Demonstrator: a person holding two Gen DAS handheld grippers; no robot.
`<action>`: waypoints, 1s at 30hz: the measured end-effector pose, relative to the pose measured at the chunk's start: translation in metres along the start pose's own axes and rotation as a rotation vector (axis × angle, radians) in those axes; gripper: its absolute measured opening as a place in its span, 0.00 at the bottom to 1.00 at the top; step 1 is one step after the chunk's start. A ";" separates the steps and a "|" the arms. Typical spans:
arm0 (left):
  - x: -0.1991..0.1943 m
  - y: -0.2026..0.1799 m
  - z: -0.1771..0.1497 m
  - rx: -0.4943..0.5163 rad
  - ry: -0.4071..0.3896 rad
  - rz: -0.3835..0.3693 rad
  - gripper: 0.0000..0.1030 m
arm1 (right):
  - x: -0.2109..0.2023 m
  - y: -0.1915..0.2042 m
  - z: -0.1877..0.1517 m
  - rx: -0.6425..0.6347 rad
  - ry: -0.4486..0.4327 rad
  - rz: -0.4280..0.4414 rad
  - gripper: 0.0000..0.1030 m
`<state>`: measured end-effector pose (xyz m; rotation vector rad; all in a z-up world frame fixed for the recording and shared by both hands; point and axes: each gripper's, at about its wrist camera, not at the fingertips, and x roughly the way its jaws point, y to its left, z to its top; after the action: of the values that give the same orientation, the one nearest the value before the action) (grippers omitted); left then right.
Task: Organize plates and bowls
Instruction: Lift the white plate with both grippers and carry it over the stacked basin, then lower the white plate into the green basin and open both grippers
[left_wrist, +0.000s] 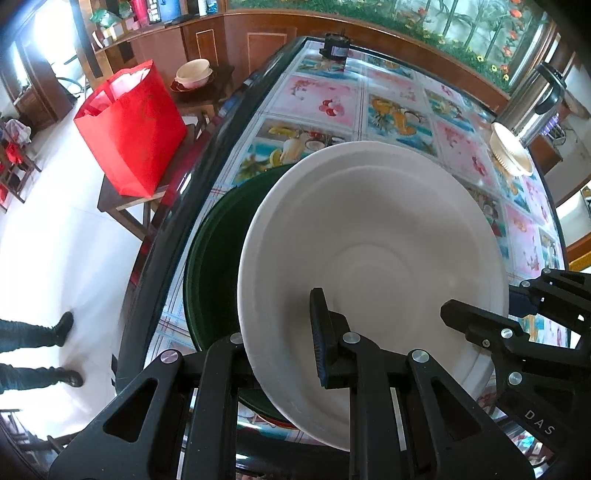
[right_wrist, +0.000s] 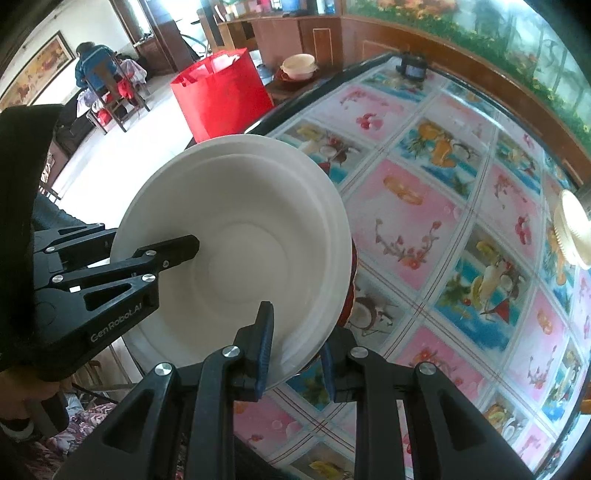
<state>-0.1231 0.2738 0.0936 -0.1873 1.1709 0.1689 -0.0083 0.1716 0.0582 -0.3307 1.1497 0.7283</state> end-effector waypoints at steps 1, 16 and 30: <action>0.001 0.001 0.000 -0.001 0.001 -0.002 0.16 | 0.002 0.000 0.000 0.001 0.005 -0.002 0.24; 0.010 0.005 0.001 -0.005 0.007 0.000 0.16 | -0.002 0.001 0.000 0.018 0.007 0.007 0.30; -0.013 0.013 0.002 -0.024 -0.069 0.033 0.52 | -0.006 -0.007 -0.002 0.026 0.009 0.018 0.42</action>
<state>-0.1296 0.2866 0.1055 -0.1820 1.1037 0.2166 -0.0063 0.1629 0.0624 -0.3024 1.1714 0.7278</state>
